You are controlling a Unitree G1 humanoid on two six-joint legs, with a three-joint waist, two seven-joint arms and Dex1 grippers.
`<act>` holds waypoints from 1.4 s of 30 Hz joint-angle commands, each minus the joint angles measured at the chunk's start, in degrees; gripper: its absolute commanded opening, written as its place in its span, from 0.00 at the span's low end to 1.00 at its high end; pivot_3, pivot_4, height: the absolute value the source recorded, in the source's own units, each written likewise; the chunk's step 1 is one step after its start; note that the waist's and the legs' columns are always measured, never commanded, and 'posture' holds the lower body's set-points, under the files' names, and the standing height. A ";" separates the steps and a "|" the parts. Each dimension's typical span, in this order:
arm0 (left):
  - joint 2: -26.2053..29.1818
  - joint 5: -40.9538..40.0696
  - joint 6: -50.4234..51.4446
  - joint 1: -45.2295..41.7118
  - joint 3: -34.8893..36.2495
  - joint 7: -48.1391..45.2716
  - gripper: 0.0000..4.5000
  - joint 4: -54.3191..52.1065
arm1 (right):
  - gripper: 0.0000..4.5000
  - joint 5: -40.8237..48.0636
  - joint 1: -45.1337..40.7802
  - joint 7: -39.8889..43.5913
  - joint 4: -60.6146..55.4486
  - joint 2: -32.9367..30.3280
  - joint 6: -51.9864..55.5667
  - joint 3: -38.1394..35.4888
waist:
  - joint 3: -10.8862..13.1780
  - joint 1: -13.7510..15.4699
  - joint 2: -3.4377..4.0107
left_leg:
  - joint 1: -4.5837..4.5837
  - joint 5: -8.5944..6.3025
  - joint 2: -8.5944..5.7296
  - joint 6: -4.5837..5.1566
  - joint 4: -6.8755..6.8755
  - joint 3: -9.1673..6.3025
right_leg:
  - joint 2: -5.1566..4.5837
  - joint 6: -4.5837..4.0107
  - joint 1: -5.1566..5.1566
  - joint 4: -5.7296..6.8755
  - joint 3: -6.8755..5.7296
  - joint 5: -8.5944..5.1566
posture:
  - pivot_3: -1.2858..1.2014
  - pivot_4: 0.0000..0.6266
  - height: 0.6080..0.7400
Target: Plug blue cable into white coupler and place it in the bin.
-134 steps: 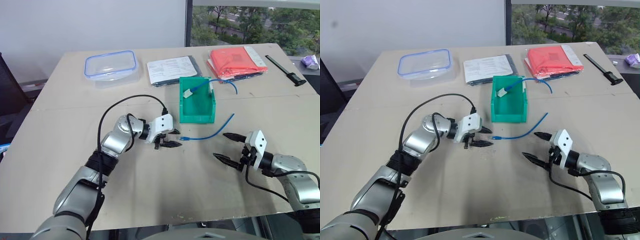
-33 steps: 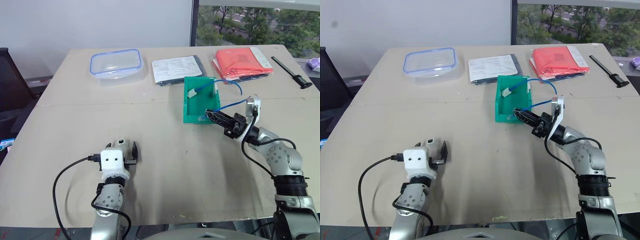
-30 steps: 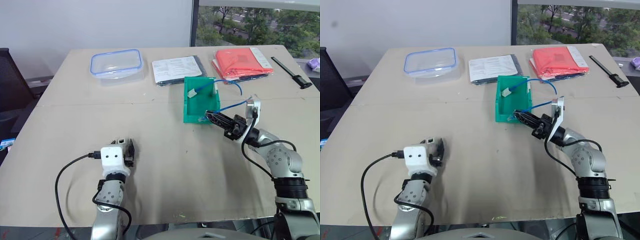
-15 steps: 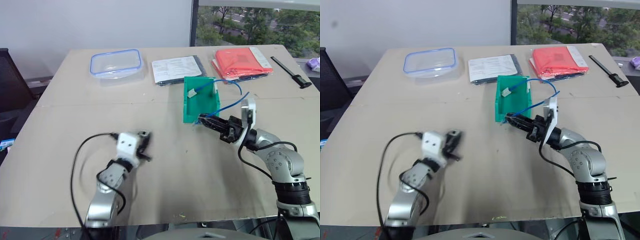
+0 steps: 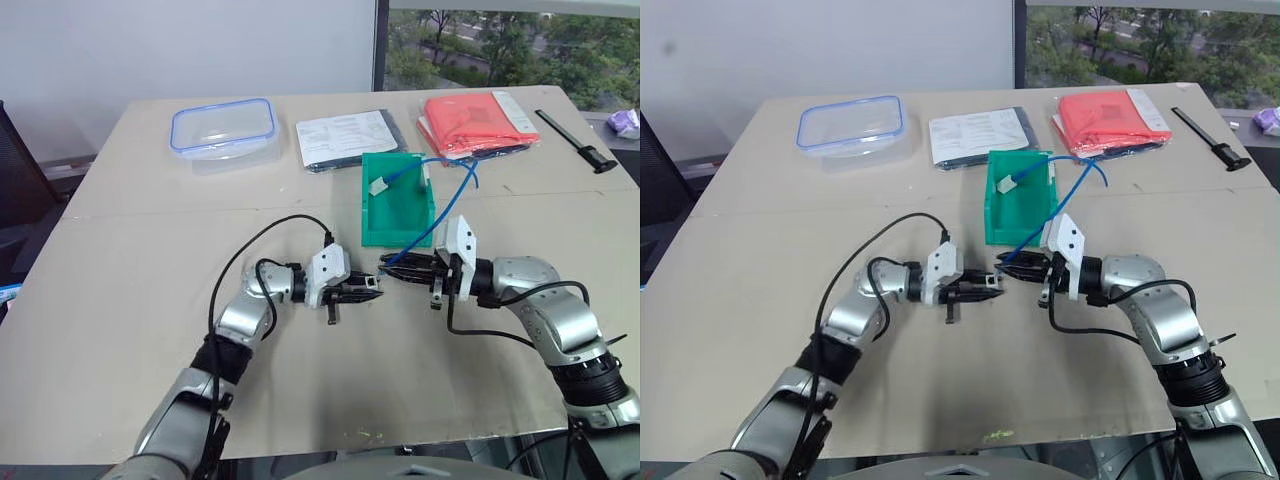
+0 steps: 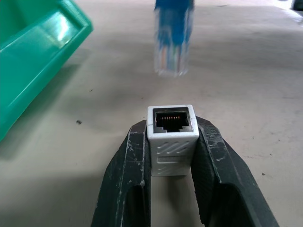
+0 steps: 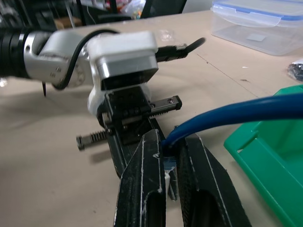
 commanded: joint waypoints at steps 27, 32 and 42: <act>-5.00 3.14 -8.97 -7.05 -0.35 -8.42 0.13 15.48 | 0.00 -15.27 -6.41 9.91 12.56 -1.58 -11.52 12.14 | -0.10 0.02 -0.07 | 0.27 -0.09 -0.04 0.18 0.16 -0.05 | 0.23 0.07 0.31 0.16 -0.03 0.04 | 0.52 0.24 1.00; -5.70 3.47 -9.52 -7.05 0.09 -7.96 0.13 15.83 | 0.00 -18.80 -3.88 10.77 17.37 -1.86 -6.68 17.46 | -0.86 0.01 -0.19 | 0.46 -0.14 -0.03 0.26 0.15 -0.07 | 0.24 0.08 0.45 0.15 -0.04 0.04 | 0.52 0.24 1.00; -5.28 4.48 -9.21 -6.04 0.94 -6.26 0.13 15.38 | 0.00 -5.42 -6.56 8.19 7.90 3.65 -3.18 5.23 | -1.13 -0.36 -0.05 | 1.09 -0.16 0.01 0.29 -0.01 -0.15 | 0.27 0.08 1.15 0.00 -0.02 0.02 | 0.52 0.24 1.00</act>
